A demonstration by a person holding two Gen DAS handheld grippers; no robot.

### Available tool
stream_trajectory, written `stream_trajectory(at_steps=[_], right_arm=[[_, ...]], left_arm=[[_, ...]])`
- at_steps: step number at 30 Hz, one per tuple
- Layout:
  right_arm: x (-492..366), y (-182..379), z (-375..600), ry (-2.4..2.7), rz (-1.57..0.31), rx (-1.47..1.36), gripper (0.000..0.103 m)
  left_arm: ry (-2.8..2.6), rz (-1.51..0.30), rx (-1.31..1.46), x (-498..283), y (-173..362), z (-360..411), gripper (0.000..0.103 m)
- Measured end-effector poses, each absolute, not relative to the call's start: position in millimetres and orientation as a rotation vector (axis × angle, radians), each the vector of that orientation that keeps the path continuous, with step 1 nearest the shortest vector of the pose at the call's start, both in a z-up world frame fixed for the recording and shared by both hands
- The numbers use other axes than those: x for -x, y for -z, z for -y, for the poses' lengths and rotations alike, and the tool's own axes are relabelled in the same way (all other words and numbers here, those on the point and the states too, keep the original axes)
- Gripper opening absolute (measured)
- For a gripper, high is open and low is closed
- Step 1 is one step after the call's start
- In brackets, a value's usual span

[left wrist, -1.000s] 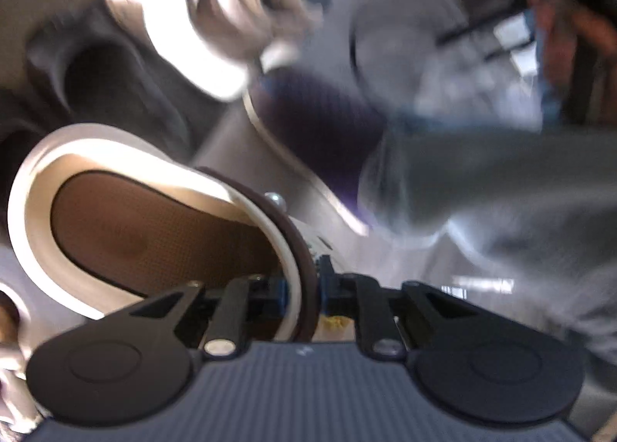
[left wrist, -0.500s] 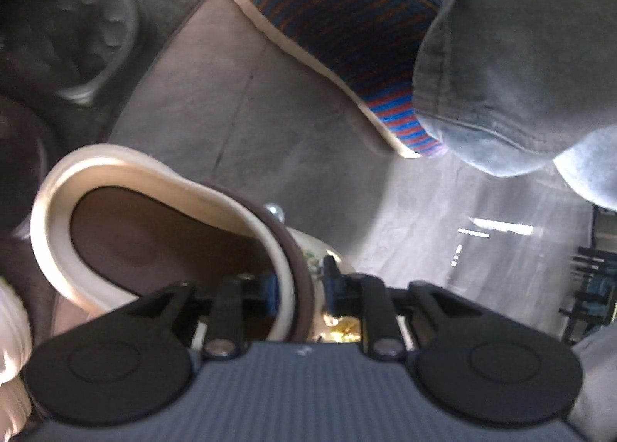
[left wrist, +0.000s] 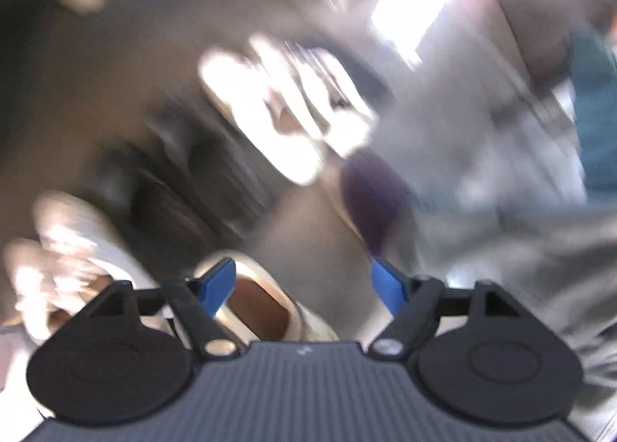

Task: Organize scattered shoes

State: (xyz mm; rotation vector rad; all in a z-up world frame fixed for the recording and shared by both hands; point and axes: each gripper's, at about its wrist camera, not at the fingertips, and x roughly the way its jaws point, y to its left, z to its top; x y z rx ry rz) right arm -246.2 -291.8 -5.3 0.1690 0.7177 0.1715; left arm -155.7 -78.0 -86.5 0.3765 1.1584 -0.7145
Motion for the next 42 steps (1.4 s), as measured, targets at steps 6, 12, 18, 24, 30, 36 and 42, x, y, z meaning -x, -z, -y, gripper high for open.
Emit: stream_trajectory(at_steps=[6, 12, 18, 24, 30, 36, 42], right_arm=[[229, 7, 209, -0.505, -0.963, 0.175, 0.092], [222, 76, 116, -0.756, -1.245, 0.409, 0.092], [222, 176, 18, -0.949, -1.409, 0.602, 0.092], [216, 286, -42, -0.999, -1.589, 0.758, 0.078], [196, 333, -48, -0.987, -1.693, 0.832, 0.073], [199, 367, -53, -1.060, -1.809, 0.762, 0.068], [219, 361, -43, -1.036, -1.802, 0.605, 0.038]], left_arm=[[0.418, -0.951, -0.015, 203, -9, 18, 0.103], [0.409, -0.857, 0.018, 218, -43, -1, 0.103], [0.319, -0.867, 0.158, 209, -26, -86, 0.103], [0.033, -0.688, 0.081, 227, -55, -162, 0.103], [-0.034, -0.622, 0.220, 238, -66, -215, 0.103], [-0.238, -0.471, 0.433, 269, -77, -278, 0.103], [-0.374, -0.319, 0.582, 303, -83, -303, 0.103]])
